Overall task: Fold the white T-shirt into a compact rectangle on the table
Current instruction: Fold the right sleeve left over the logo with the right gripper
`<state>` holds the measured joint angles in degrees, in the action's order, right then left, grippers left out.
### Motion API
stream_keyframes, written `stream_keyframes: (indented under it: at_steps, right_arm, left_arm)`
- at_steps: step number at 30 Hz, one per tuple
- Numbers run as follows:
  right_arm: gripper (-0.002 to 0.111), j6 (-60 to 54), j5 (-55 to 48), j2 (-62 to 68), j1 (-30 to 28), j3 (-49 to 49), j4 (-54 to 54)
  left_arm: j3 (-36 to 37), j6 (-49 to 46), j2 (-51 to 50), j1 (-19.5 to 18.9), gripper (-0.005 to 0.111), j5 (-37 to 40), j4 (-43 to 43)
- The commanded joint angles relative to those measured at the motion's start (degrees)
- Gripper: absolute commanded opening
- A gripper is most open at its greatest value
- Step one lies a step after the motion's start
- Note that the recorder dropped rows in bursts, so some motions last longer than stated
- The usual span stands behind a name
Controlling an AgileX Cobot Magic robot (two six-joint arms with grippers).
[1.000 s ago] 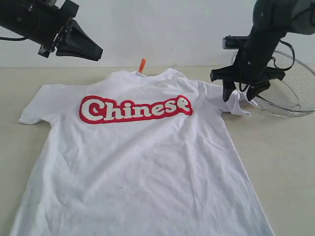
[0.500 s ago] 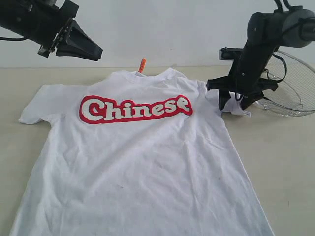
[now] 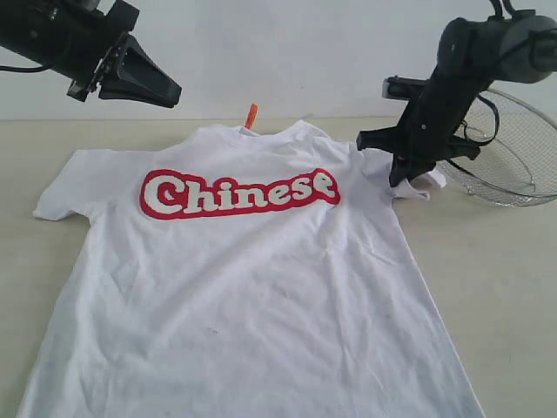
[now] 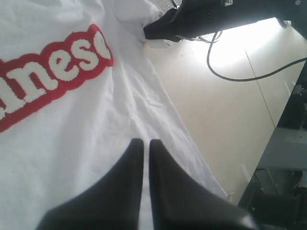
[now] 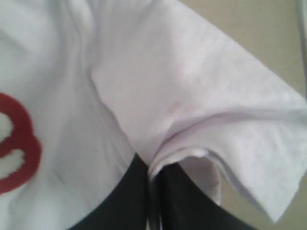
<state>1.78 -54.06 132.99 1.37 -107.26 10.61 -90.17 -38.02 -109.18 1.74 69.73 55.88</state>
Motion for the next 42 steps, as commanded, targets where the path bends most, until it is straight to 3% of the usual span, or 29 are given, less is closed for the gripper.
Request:
stream_keyframes:
  at_steps: [1,19,21,26,27,33,42]
  right_arm:
    - [0.000,-2.6,3.4,-3.8,0.8,-0.2,4.3]
    - [0.002,-5.3,7.0,1.6,15.2,-1.0,5.7]
    - [0.011,-7.2,6.7,2.3,15.5,-1.0,7.8]
    - [0.070,-14.3,6.5,2.4,15.7,-1.0,15.3]
    - [0.074,-14.3,6.4,2.3,15.7,-1.0,16.0]
    - [0.052,-16.3,5.2,0.6,15.7,-1.0,16.1]
    - [0.059,-18.0,4.0,-4.9,15.7,-1.0,15.3]
  left_arm:
    - [0.3,-0.4,0.6,0.1,0.005,0.2,0.4]
    - [0.3,-0.4,0.6,0.1,0.005,0.2,0.1]
    - [0.3,-0.4,0.6,0.1,0.005,0.2,-0.2]
    - [0.3,-0.4,0.6,0.1,0.005,0.2,-0.5]
    - [0.3,-0.4,0.6,0.1,0.005,0.2,-0.5]
    - [0.3,-0.4,0.6,0.1,0.005,0.2,-0.5]
    - [0.3,-0.6,0.6,0.1,0.005,0.2,-0.4]
